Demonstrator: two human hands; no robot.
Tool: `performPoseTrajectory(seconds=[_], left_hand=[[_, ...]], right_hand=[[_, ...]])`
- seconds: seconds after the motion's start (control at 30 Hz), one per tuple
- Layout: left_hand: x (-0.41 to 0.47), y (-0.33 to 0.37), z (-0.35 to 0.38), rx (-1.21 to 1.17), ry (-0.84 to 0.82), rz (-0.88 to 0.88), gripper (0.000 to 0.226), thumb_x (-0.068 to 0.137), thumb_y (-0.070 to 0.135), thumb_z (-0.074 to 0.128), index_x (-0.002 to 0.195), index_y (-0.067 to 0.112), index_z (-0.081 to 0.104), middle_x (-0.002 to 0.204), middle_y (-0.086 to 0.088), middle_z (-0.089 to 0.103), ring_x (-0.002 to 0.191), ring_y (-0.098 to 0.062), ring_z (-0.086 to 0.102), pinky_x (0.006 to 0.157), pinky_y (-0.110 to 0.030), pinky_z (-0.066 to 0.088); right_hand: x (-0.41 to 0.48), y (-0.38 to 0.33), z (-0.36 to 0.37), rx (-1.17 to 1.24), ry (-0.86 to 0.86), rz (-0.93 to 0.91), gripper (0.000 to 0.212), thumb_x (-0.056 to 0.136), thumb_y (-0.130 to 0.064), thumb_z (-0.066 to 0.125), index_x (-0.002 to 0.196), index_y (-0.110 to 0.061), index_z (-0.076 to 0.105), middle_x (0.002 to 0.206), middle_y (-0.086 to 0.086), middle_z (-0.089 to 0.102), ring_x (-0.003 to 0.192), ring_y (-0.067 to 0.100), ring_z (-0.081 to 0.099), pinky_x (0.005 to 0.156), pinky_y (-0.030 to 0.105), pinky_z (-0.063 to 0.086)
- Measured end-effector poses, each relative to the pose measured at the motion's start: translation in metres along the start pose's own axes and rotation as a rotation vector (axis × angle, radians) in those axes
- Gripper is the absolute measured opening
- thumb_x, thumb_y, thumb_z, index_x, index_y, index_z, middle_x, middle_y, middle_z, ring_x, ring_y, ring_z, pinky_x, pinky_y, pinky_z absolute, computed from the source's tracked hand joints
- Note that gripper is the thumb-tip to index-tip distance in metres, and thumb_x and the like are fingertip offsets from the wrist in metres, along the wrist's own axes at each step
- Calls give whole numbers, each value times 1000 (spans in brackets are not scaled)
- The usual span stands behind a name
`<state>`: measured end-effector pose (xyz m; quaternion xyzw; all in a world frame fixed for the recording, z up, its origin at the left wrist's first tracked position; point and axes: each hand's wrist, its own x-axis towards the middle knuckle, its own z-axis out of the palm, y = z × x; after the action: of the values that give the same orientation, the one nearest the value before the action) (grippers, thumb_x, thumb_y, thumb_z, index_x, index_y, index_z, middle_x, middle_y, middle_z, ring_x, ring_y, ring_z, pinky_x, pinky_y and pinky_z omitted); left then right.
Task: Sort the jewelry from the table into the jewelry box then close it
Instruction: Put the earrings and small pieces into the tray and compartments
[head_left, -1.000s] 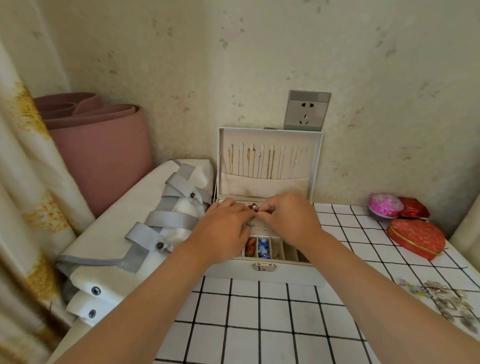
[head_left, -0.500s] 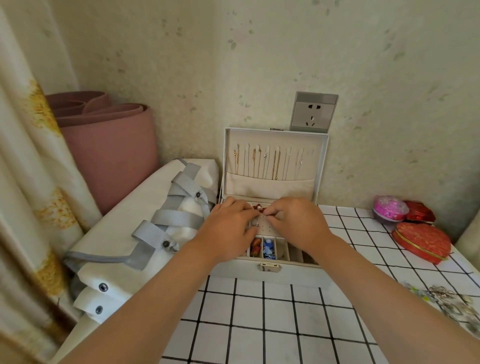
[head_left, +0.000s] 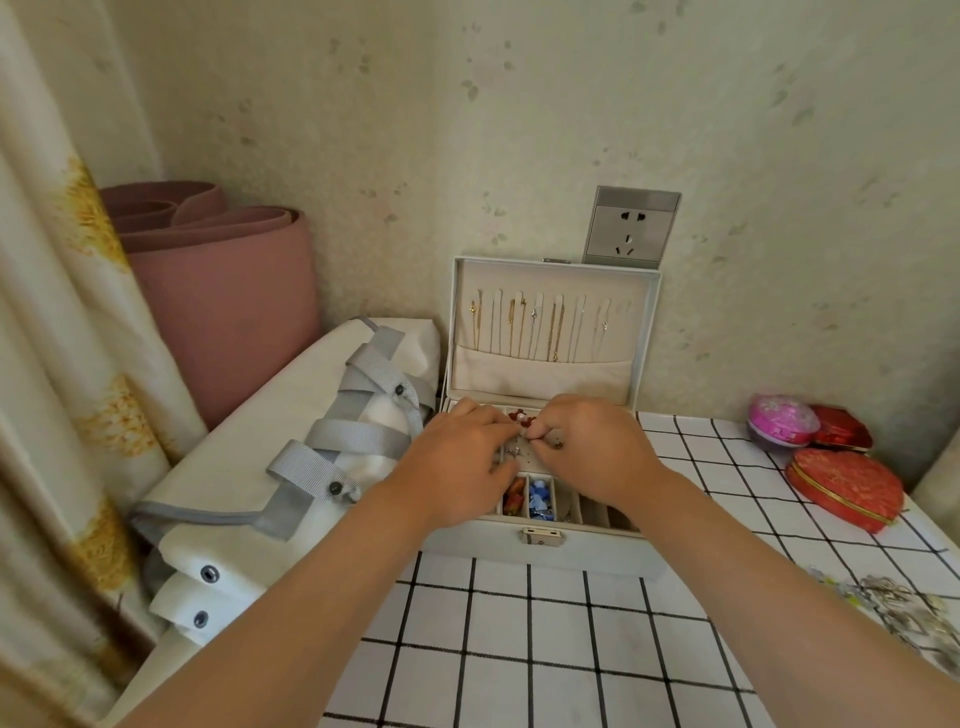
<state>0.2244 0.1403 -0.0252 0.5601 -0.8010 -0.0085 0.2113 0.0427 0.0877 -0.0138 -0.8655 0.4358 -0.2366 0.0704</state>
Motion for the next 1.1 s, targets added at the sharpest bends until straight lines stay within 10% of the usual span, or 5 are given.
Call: performPoseTrajectory(seconds=[0.43,0.7,0.97,1.1], left_hand=[[0,11,3,37,-2,57,42,97,34,47,137,23,56,136,11,52,126,-10,35,109,-35,34],[1,13,-1,-57,69,5,41,98,33,51,138,24,54,136,10,53,128,-9,34,111,-29,30],[10,21,-15,-560,154,-323,18,95,23,60,111,32,67,97,17,67,92,4,59,77,-6,42],[11,21,-22,-772,183,-407,13,91,20,67,101,27,73,91,10,74,88,-1,67,81,-18,51]], right_hand=[[4,20,-41,145,-156,199,20,96,-17,62,102,-31,75,111,-13,70,105,3,61,100,27,47],[0,11,-26,126,-200,224,14,87,-23,74,80,-34,76,85,-20,69,87,-1,63,92,33,54],[3,-6,-34,531,-31,164,11,85,-19,78,90,-29,80,85,-15,75,68,-12,59,74,17,44],[4,-12,-35,730,-29,205,11,83,-10,79,91,-18,80,78,-6,74,53,-1,53,59,16,47]])
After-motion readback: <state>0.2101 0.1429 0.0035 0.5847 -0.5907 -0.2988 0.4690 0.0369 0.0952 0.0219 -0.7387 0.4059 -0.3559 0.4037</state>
